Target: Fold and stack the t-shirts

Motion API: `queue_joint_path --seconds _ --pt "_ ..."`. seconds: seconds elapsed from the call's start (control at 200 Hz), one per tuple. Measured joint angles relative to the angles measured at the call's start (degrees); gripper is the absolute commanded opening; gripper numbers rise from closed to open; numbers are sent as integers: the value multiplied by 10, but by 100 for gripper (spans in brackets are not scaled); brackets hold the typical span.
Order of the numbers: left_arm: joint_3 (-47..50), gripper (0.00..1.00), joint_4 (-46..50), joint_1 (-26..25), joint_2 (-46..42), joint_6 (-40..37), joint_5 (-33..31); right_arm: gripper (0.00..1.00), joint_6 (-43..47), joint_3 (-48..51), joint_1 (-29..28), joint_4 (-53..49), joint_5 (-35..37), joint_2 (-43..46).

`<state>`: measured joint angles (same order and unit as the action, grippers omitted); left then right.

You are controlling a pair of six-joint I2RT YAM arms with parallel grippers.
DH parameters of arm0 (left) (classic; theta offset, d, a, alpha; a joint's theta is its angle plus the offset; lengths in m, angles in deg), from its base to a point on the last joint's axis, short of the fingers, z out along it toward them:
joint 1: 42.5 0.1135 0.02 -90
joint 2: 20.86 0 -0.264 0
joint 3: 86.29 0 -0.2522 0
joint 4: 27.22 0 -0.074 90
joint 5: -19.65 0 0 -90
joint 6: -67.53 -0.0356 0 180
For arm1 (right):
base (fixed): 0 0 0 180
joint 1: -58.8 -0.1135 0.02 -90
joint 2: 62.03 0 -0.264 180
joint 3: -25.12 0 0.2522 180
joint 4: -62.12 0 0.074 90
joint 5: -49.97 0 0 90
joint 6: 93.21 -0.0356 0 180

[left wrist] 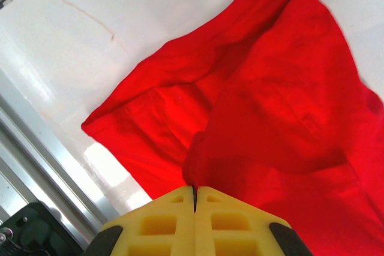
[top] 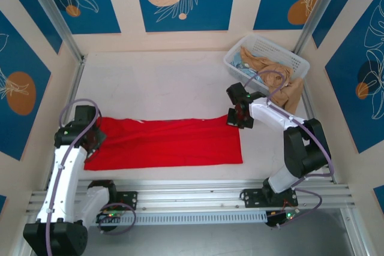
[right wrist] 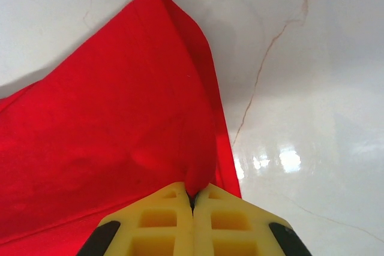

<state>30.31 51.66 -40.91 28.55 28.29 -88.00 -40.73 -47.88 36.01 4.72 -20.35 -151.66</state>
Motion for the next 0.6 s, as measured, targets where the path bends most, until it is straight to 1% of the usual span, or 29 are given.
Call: queue_joint_path --seconds 0.265,0.36,0.43,0.45,0.505,0.6 --pt "65 0 13 0 -20 34 2 0 -32 34 -10 -15 4 10" --pt "78 0 16 0 -22 49 9 13 -46 41 -10 -23 8 12" --pt "87 0 16 0 -23 59 13 25 -63 47 -10 -30 11 23" --pt "90 0 16 0 -23 63 14 27 -62 47 -10 -34 12 27" --pt "94 0 16 0 -23 67 16 29 -76 50 -10 -40 13 42" --pt "95 0 13 0 -22 72 18 30 -92 57 -8 -47 13 75"
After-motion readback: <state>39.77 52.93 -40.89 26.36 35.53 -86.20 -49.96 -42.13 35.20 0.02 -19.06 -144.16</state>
